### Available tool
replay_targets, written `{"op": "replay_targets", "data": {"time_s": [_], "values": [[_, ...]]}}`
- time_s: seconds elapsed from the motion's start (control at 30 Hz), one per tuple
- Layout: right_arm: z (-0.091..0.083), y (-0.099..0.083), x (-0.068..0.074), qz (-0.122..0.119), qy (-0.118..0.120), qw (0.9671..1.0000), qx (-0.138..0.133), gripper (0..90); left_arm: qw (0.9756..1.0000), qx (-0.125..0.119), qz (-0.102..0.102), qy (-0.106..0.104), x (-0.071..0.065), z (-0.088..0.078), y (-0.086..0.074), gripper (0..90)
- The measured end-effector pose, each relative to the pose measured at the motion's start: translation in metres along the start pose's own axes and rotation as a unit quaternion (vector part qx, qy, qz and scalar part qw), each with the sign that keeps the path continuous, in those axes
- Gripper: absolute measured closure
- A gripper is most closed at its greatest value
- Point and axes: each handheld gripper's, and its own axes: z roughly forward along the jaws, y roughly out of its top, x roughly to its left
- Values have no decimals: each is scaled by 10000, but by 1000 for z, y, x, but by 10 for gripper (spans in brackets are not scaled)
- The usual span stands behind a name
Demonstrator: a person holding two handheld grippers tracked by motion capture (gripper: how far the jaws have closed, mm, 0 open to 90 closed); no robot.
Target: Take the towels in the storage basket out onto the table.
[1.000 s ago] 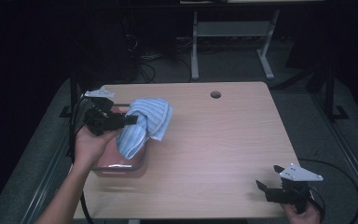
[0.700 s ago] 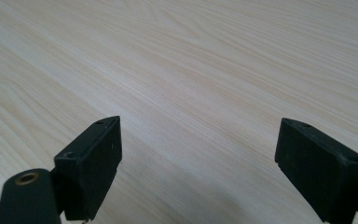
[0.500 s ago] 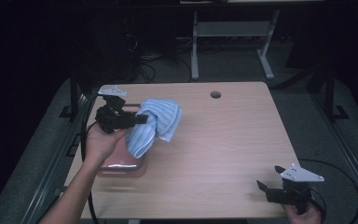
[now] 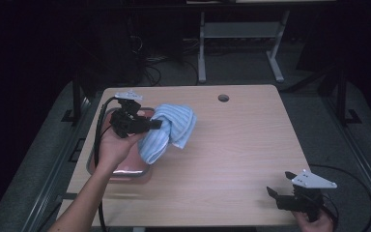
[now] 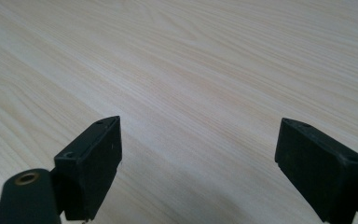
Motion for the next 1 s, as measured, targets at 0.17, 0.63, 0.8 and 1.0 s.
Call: {"op": "replay_targets", "data": {"time_s": [0.17,0.63,0.8,1.0], "values": [[0,0,-1,18,12,10000,18,142,10000,20,-24,-49,-2,9,2,778],[-1,-1,-3,38,-6,10000,-11,143,9997,101,66,-207,-13,29,12,778],[-1,-1,-3,39,6,10000,-11,143,9994,151,101,-280,-17,36,15,778],[0,-1,-3,31,11,10000,5,143,9992,130,126,-345,-22,41,23,778]]}}
